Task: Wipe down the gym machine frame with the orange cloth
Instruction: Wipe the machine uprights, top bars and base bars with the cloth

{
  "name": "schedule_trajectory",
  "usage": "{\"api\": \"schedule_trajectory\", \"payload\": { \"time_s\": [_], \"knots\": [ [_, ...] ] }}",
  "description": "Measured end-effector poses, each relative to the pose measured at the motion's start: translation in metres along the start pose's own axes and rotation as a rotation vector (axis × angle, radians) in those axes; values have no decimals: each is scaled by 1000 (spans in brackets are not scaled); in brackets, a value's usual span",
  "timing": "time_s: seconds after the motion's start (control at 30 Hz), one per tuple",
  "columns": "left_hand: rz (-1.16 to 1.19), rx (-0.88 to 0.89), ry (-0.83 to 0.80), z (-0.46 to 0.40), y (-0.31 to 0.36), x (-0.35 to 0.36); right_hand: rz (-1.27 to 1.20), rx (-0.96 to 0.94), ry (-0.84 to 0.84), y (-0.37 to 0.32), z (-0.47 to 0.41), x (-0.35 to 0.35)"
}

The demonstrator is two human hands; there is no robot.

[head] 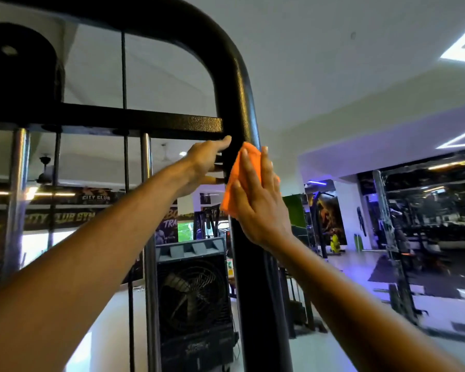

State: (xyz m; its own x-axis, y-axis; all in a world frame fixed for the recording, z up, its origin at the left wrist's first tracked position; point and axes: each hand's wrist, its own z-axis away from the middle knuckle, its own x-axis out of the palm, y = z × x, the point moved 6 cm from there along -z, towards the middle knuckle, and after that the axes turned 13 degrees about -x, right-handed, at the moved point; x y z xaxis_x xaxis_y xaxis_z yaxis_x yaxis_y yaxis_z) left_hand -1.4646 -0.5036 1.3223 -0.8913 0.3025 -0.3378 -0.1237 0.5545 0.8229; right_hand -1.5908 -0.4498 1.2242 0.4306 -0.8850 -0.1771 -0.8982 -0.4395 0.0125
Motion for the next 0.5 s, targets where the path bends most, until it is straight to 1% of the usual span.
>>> {"api": "schedule_trajectory", "payload": {
  "time_s": [0.07, 0.13, 0.2, 0.3, 0.37, 0.43, 0.5],
  "knots": [
    [33, 6, -16, 2, 0, 2, -8, -7, -8, 2, -28, 0],
    [65, 28, -23, 5, -1, 2, 4, -23, 8, 0, -27, 2],
    [101, 48, -37, 7, -5, 2, 20, -21, 10, -6, 4, 5],
    [119, 54, -59, 9, -15, 5, 6, -21, 2, -14, 76, 12],
    [107, 61, -65, 13, -18, 6, -14, -10, -11, -15, 101, 15],
    [89, 58, -65, 16, -18, 6, -30, 35, -19, -9, 83, 12],
    [69, 52, -74, 16, -17, 6, -51, 31, 23, -2, 37, 7]
  ]
}}
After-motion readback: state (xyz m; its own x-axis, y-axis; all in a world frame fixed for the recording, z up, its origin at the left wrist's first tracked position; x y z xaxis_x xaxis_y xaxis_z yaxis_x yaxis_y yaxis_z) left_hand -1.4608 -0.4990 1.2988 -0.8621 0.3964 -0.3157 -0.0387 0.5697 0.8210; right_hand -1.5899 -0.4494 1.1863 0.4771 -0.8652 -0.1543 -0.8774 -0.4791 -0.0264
